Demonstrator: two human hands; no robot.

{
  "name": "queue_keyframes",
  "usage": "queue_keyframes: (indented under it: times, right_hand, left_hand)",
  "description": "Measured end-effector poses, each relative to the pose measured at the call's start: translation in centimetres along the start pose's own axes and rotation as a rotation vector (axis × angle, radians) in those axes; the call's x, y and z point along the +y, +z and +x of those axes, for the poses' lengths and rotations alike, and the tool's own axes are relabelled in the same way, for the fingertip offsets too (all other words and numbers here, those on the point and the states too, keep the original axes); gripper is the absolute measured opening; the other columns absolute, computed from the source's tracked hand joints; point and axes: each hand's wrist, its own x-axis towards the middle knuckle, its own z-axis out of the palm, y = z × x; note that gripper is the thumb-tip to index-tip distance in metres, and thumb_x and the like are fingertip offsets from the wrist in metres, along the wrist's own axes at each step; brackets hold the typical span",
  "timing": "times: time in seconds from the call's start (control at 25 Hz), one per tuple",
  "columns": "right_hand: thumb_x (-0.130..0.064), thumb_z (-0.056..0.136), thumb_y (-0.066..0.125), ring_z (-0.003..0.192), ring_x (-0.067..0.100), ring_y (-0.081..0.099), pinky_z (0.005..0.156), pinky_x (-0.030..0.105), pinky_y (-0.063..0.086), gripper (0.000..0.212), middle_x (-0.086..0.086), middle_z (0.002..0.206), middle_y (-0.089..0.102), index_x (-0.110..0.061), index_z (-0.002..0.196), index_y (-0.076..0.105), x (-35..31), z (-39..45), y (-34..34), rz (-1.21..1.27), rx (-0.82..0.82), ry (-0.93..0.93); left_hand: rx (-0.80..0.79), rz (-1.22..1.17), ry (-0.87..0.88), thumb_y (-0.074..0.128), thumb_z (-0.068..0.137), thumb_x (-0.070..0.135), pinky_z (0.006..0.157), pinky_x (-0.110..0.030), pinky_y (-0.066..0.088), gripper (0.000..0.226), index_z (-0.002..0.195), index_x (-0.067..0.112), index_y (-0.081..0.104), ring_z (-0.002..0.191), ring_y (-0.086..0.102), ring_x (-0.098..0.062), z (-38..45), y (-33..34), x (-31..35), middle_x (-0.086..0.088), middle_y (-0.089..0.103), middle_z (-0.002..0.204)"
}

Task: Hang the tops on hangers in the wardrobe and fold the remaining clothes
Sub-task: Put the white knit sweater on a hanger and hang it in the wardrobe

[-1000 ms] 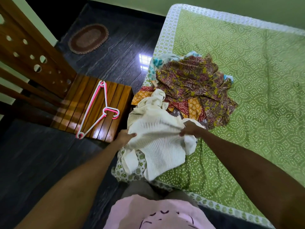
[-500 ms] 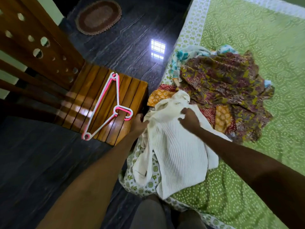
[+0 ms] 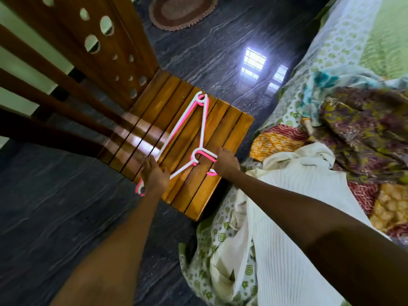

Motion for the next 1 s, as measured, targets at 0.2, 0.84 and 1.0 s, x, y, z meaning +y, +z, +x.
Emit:
queue_keyframes:
  times: [0.2, 0.84, 1.0]
  right_hand:
    - [-0.012, 0.091, 0.052, 0.099, 0.035, 0.059, 0.068, 0.034, 0.042, 0.021, 0.017, 0.109, 0.059, -0.001, 0.108, 0.059, 0.7, 2.4, 2.0, 0.058, 0.067, 0.005]
    - [-0.030, 0.095, 0.048, 0.087, 0.017, 0.061, 0.076, 0.027, 0.046, 0.015, 0.002, 0.095, 0.064, -0.018, 0.096, 0.057, 4.3, -5.9, -6.2, 1.970, -0.124, 0.273]
    - [-0.036, 0.097, 0.046, 0.055, 0.012, 0.043, 0.046, 0.021, 0.031, 0.021, -0.001, 0.079, 0.056, -0.018, 0.094, 0.056, 9.0, -7.9, -9.3, 1.739, 0.223, 0.461]
  left_hand:
    - [0.160, -0.011, -0.047, 0.048, 0.094, 0.009, 0.098, -0.046, 0.041, 0.035, 0.128, -0.001, 0.051, 0.121, 0.045, -0.038, 2.7, 0.5, -1.4, -0.020, 0.041, 0.137]
    - [0.132, -0.576, 0.263, 0.037, 0.099, 0.006, 0.053, -0.026, 0.027, 0.020, 0.109, -0.006, 0.049, 0.056, 0.039, -0.011, -11.9, 5.3, 9.4, -0.002, 0.045, 0.070]
    - [0.028, -0.682, 0.198, 0.039, 0.099, 0.008, 0.054, -0.025, 0.029, 0.015, 0.109, 0.002, 0.049, 0.060, 0.045, -0.014, -17.8, 8.5, 14.6, -0.006, 0.048, 0.074]
